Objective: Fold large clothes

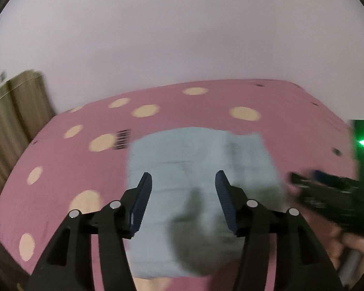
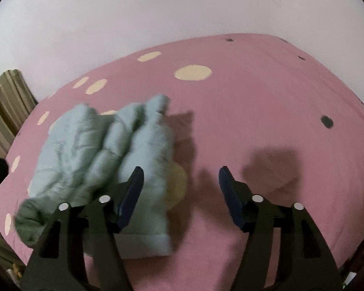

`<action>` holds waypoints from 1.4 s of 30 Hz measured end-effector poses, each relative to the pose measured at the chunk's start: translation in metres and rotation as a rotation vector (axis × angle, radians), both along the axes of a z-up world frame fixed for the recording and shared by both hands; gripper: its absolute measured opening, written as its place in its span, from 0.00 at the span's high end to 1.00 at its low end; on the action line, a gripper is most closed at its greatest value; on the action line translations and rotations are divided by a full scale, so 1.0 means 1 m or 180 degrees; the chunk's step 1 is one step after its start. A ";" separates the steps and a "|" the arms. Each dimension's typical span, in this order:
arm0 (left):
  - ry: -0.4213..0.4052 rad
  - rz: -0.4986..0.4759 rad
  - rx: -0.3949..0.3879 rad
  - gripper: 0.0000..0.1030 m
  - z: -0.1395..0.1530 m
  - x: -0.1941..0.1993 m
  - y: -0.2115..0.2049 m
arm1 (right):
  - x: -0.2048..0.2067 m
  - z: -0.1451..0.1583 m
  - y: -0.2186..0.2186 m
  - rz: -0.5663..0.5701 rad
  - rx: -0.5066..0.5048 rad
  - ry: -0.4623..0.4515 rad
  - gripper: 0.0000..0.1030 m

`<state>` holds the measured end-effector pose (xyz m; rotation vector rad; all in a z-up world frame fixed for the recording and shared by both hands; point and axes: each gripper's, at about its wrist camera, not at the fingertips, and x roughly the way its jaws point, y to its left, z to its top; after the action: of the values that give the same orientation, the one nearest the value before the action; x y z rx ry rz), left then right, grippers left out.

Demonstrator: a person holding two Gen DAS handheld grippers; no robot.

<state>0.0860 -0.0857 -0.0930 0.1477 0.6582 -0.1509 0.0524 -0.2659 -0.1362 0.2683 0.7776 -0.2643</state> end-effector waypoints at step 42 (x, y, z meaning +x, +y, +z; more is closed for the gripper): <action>0.0918 0.0035 -0.0136 0.47 -0.136 0.087 0.019 | 0.086 -0.086 0.017 0.0487 0.0311 0.0706 0.87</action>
<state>0.1735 -0.0671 -0.2288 0.0814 0.9422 -0.1772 0.1387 -0.2489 -0.2222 0.2727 1.0272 -0.1125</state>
